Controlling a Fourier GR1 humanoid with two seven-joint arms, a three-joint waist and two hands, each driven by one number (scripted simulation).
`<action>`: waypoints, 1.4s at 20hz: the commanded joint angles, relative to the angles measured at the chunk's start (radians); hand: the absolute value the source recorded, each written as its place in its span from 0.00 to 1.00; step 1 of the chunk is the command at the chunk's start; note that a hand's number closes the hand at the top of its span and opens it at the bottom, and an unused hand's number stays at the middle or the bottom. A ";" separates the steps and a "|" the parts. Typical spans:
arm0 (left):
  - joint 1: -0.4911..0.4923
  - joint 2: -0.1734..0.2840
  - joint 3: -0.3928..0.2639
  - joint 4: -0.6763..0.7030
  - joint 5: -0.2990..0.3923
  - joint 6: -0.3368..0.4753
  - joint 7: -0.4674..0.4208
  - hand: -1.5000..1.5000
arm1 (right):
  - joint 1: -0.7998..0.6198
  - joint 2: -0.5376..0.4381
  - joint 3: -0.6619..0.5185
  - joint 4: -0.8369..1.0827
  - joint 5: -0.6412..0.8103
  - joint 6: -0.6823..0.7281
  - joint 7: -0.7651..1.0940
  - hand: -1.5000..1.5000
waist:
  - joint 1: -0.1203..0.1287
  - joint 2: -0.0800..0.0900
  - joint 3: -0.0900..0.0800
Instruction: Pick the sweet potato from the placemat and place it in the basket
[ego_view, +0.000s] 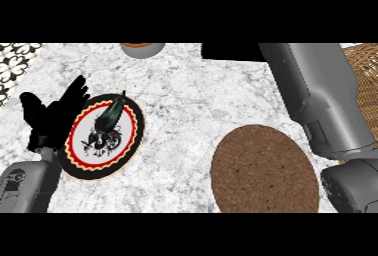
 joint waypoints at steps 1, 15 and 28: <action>0.017 0.003 0.005 0.000 0.005 -0.012 -0.014 0.50 | -0.046 -0.059 -0.050 0.058 0.049 -0.040 0.169 1.00 | -0.009 -0.001 0.000; 0.102 0.004 0.027 -0.047 0.010 -0.014 -0.051 0.50 | 0.074 -0.200 -0.162 0.092 0.135 -0.001 0.144 1.00 | -0.038 -0.016 0.002; 0.074 -0.011 0.043 -0.024 -0.010 0.021 -0.019 0.50 | 0.316 -0.199 -0.249 -0.058 0.023 -0.143 -0.054 1.00 | -0.057 -0.016 0.002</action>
